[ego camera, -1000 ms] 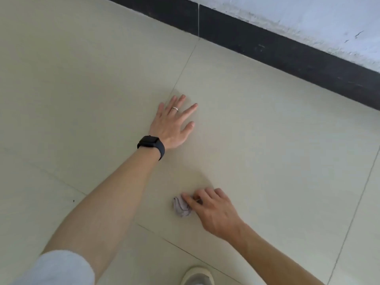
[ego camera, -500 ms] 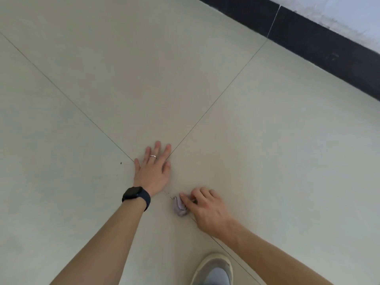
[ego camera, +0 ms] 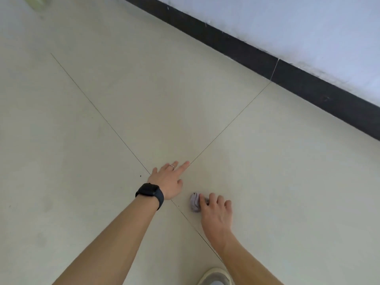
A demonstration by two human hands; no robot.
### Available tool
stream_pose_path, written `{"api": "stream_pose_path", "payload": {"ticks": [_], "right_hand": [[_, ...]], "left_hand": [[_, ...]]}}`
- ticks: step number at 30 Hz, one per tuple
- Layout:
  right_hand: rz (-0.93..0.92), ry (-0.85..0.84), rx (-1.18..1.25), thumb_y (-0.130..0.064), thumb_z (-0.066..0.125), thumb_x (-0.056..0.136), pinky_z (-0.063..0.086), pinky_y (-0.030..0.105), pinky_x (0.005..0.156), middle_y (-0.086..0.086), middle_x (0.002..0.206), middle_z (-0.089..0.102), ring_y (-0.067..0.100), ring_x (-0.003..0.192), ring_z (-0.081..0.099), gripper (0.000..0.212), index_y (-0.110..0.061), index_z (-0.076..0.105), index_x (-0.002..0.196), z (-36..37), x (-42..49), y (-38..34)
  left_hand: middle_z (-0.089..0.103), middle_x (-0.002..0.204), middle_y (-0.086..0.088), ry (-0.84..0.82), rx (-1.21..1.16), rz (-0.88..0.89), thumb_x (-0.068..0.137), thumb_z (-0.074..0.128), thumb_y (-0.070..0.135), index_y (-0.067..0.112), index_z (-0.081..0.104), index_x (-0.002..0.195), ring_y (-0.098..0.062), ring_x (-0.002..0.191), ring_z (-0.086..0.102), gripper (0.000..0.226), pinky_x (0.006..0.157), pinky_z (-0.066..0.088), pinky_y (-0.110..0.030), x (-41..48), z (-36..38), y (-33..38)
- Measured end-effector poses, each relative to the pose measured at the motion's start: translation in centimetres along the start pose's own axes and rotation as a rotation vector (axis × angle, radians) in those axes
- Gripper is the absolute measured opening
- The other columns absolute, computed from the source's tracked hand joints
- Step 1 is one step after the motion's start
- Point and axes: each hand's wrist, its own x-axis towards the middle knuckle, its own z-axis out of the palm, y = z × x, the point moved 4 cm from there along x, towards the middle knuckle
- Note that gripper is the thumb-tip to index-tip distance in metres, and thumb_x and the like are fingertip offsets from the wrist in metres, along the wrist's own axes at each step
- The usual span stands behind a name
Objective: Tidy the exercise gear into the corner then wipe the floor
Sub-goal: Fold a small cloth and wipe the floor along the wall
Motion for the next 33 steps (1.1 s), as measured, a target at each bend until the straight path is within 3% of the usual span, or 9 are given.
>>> {"api": "stream_pose_path", "payload": {"ticks": [4, 7, 9, 16, 20, 25, 28, 31, 33], "right_hand": [[0.018, -0.084, 0.006, -0.012, 0.092, 0.028, 0.042, 0.037, 0.050, 0.007, 0.062, 0.053, 0.029, 0.053, 0.052, 0.044, -0.013, 0.067, 0.063, -2.1, -0.8, 1.4], [0.068, -0.071, 0.022, -0.007, 0.091, 0.019, 0.040, 0.037, 0.048, 0.009, 0.060, 0.052, 0.030, 0.049, 0.051, 0.049, -0.012, 0.066, 0.061, -3.3, -0.3, 3.9], [0.100, -0.076, 0.018, -0.006, 0.091, 0.024, 0.037, 0.035, 0.048, 0.008, 0.061, 0.051, 0.030, 0.050, 0.050, 0.046, -0.013, 0.066, 0.063, -3.1, 0.2, 4.9], [0.157, 0.046, -0.015, -0.003, 0.083, 0.045, 0.039, 0.035, 0.050, 0.003, 0.075, 0.054, 0.028, 0.059, 0.050, 0.056, -0.017, 0.072, 0.098, -1.4, 2.3, 4.3], [0.092, 0.109, 0.041, -0.018, 0.082, 0.066, 0.044, 0.036, 0.058, -0.001, 0.094, 0.056, 0.026, 0.074, 0.053, 0.062, -0.021, 0.064, 0.125, 1.2, 1.2, 3.5], [0.038, 0.169, -0.024, -0.017, 0.080, 0.072, 0.044, 0.035, 0.063, -0.003, 0.096, 0.057, 0.024, 0.076, 0.056, 0.061, -0.026, 0.063, 0.129, 1.4, 3.5, 3.8], [0.395, 0.303, -0.030, -0.019, 0.079, 0.080, 0.044, 0.039, 0.067, 0.003, 0.099, 0.059, 0.031, 0.082, 0.056, 0.054, -0.028, 0.062, 0.130, -1.7, 8.5, 9.5], [0.946, 0.349, 0.089, -0.029, 0.054, 0.097, 0.041, 0.043, 0.086, 0.006, 0.116, 0.052, 0.033, 0.104, 0.048, 0.043, -0.034, 0.049, 0.140, -4.7, 11.9, 16.4], [1.122, 0.390, 0.155, -0.027, 0.048, 0.098, 0.041, 0.044, 0.088, 0.007, 0.117, 0.049, 0.034, 0.104, 0.046, 0.045, -0.034, 0.045, 0.143, -4.7, 12.5, 16.4]], "left_hand": [[0.013, 0.166, -0.001, 0.092, 0.110, 0.108, 0.103, 0.033, 0.034, 0.040, 0.006, 0.157, -0.020, 0.152, 0.012, 0.061, 0.121, 0.017, -0.047, -5.0, -7.0, 1.1], [0.018, 0.165, 0.000, 0.208, 0.140, 0.151, 0.103, 0.035, 0.035, 0.037, 0.011, 0.158, -0.018, 0.152, 0.014, 0.060, 0.120, 0.018, -0.044, -5.1, -11.4, 1.3], [0.021, 0.165, 0.000, 0.250, 0.115, 0.165, 0.102, 0.035, 0.035, 0.037, 0.015, 0.157, -0.019, 0.152, 0.014, 0.059, 0.121, 0.017, -0.044, -4.1, -12.5, 1.5], [0.015, 0.166, -0.002, 0.235, 0.166, 0.260, 0.102, 0.034, 0.036, 0.034, 0.018, 0.157, -0.026, 0.153, 0.007, 0.058, 0.122, 0.011, -0.049, 3.9, -10.0, 0.9], [-0.001, 0.168, -0.002, 0.163, 0.178, 0.275, 0.101, 0.035, 0.038, 0.035, 0.010, 0.158, -0.028, 0.154, -0.004, 0.062, 0.122, 0.007, -0.053, 9.1, -5.7, -1.2], [-0.015, 0.166, 0.002, 0.215, 0.197, 0.351, 0.100, 0.031, 0.051, 0.046, -0.006, 0.155, -0.029, 0.153, -0.013, 0.067, 0.122, 0.002, -0.054, 14.4, -4.5, -2.8], [-0.017, 0.166, 0.005, 0.265, 0.144, 0.405, 0.099, 0.029, 0.057, 0.050, -0.007, 0.154, -0.028, 0.153, -0.014, 0.065, 0.122, -0.001, -0.055, 17.8, -6.3, -3.1], [-0.014, 0.166, 0.006, 0.317, 0.109, 0.400, 0.098, 0.026, 0.062, 0.051, -0.005, 0.154, -0.026, 0.153, -0.015, 0.065, 0.121, -0.003, -0.055, 22.1, -9.2, -3.4], [-0.013, 0.167, 0.005, 0.327, 0.107, 0.375, 0.097, 0.023, 0.065, 0.050, -0.006, 0.154, -0.027, 0.153, -0.015, 0.065, 0.121, -0.004, -0.056, 25.3, -11.7, -3.4]]}}
